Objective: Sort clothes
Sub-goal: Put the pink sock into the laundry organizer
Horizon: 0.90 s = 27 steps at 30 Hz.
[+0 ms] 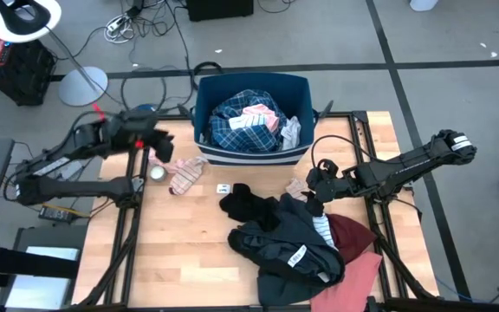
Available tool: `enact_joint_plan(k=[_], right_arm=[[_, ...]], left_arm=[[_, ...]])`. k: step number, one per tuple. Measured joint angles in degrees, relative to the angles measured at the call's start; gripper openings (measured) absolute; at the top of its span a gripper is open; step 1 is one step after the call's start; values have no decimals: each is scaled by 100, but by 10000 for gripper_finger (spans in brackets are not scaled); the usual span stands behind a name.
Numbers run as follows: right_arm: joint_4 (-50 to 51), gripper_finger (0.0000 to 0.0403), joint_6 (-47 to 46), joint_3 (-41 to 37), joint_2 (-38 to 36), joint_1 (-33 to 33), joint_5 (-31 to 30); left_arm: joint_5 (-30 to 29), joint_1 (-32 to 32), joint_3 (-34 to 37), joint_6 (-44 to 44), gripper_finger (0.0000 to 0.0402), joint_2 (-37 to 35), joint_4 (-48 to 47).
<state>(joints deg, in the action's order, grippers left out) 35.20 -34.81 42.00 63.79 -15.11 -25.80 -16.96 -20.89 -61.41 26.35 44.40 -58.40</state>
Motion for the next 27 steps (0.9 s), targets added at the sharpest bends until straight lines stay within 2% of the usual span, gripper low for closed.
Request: enact_joint_plan(k=[5,11,27], right_arm=[[-11,217,-4,0,0,0,0],[-201,217,-2,0,0,0,0],[-219,217,0,0,0,0,0]], left_arm=[[97,-1,1140,640,127,-544,-59],[341,-174,1864,1010,127,-337,-94],[743,-967,2014,-38,127,1048,-187]])
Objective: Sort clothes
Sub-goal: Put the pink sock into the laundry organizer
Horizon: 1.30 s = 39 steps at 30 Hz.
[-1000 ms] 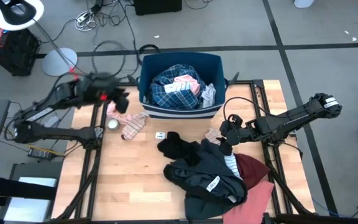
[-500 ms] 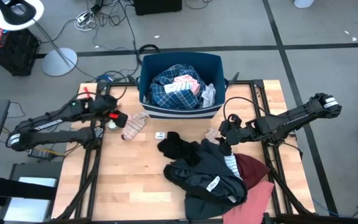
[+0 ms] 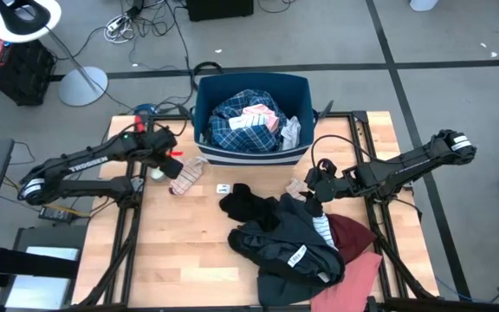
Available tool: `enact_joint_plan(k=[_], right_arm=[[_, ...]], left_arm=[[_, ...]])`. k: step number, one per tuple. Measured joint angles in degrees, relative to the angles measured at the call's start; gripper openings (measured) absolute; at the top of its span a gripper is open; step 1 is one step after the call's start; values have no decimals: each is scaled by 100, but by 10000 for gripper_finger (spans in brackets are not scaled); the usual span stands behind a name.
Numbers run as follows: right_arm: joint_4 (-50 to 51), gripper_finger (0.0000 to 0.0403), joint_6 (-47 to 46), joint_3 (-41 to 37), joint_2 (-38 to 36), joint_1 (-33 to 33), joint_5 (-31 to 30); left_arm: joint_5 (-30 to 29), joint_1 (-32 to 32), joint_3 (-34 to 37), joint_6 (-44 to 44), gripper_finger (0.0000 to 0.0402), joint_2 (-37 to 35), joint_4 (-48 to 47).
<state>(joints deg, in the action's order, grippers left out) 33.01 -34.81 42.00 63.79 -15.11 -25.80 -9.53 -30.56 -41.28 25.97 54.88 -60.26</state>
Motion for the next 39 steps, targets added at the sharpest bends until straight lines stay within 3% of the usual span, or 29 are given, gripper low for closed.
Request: enact_joint_plan(k=[25,28,33,39], right_arm=[[4,217,9,0,0,-2,39],[5,217,9,0,0,-2,42],[5,217,9,0,0,-2,42],[7,217,9,0,2,-2,44]], left_arm=[[-294,-507,0,-587,126,1773,226],[-281,-552,0,-583,103,1922,452],[-245,-623,0,-585,12,2021,674],[-259,-632,-91,-448,3,1914,212]])
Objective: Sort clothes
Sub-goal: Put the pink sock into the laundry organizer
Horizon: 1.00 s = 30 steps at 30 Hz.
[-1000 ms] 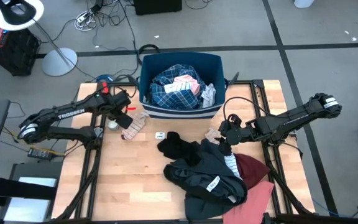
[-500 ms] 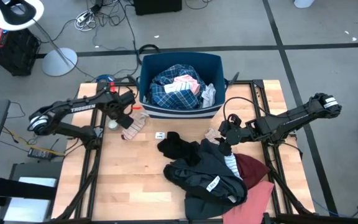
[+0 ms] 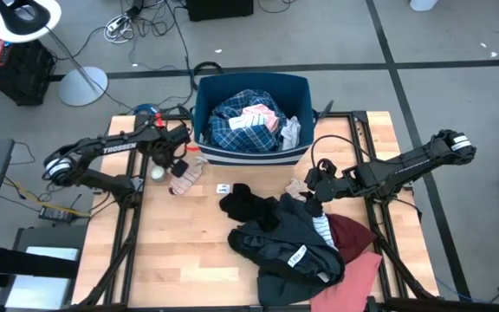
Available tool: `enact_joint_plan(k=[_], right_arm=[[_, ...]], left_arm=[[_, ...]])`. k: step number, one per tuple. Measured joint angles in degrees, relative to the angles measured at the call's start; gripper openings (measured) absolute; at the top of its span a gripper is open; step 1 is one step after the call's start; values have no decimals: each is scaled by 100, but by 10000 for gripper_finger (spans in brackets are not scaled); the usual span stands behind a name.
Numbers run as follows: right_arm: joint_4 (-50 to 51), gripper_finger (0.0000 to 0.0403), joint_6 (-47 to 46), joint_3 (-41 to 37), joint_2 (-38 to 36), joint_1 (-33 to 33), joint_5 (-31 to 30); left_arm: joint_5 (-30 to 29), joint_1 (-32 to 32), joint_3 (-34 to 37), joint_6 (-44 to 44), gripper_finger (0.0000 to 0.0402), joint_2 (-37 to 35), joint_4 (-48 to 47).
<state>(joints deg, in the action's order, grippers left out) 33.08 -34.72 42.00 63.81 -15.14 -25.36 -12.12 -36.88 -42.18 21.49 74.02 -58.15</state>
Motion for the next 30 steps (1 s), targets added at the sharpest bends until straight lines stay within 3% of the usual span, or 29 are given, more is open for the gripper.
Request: enact_joint_plan(k=[9,17,23,30], right_arm=[[9,217,37,0,0,18,0],[-7,217,37,0,0,46,0],[-35,217,39,0,0,111,-2],[-52,217,37,0,0,144,-2]], left_arm=[[-212,175,-905,138,1,-828,-969],[-484,408,-2179,285,0,-1798,-939],[-534,536,-3125,179,0,-2046,-362],[-423,644,-3636,-207,0,-1770,1281]])
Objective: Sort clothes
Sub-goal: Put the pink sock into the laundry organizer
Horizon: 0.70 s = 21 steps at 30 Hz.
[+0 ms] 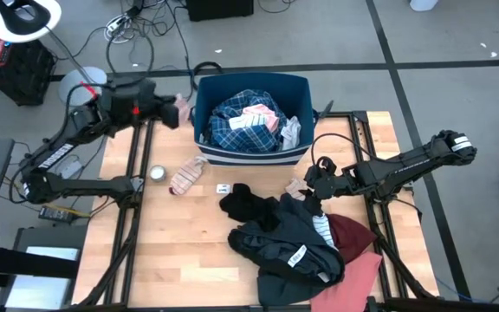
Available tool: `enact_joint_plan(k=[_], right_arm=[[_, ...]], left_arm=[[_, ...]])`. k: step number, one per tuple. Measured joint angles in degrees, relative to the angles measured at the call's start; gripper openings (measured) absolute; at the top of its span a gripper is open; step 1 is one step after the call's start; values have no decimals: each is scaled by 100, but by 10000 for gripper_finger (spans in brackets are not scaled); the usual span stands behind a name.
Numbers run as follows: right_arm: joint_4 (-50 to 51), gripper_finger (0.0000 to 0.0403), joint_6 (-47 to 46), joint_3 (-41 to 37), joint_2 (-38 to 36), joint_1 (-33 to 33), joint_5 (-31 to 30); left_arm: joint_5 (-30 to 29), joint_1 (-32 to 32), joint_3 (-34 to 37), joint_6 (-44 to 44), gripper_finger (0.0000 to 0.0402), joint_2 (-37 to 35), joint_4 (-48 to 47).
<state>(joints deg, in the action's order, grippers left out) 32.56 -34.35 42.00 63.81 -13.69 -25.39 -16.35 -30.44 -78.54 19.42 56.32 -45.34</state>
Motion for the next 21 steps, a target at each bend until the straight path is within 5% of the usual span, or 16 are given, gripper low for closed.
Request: enact_joint_plan(k=[6,21], right_arm=[[0,217,2,0,0,0,0],[4,217,9,0,0,0,0]], left_arm=[[881,21,-421,-262,0,687,1258],[1798,84,-504,-311,1,2660,1249]])
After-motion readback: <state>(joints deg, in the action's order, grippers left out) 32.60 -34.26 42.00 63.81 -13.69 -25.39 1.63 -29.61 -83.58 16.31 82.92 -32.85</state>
